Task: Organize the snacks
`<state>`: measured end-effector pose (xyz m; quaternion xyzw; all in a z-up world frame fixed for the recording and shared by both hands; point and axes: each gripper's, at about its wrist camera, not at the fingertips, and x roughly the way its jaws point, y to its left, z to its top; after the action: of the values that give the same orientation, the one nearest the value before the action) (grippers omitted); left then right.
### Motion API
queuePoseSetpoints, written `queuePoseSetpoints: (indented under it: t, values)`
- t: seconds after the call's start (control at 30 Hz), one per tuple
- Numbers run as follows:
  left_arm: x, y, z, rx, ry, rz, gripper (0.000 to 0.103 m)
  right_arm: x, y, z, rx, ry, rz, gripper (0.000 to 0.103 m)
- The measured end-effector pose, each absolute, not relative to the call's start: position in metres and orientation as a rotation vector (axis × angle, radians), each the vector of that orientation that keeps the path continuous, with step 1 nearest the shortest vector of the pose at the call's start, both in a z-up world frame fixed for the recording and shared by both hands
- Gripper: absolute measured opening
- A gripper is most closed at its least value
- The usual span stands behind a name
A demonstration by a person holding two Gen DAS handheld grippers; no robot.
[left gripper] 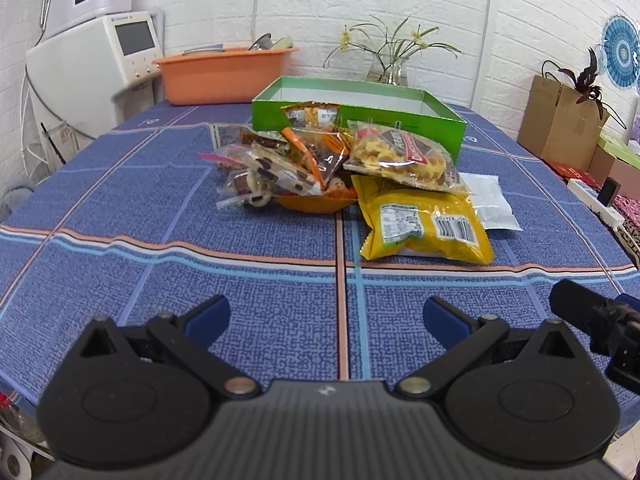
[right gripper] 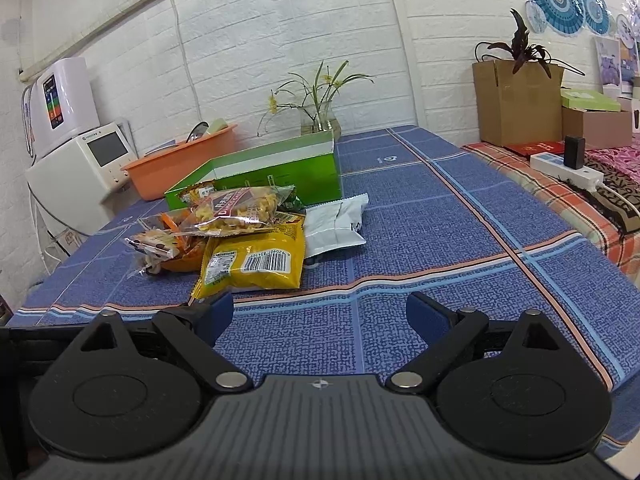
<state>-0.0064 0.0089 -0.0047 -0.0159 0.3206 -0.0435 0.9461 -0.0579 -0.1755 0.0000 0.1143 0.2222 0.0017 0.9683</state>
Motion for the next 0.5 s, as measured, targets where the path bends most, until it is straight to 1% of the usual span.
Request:
queuePoseSetpoints:
  t: [0.5]
  values:
    - [-0.0009,0.0099,-0.0064,-0.024,0.663,-0.057,0.103,-0.0580,-0.1750,0.0012,0.241,0.428,0.031,0.103]
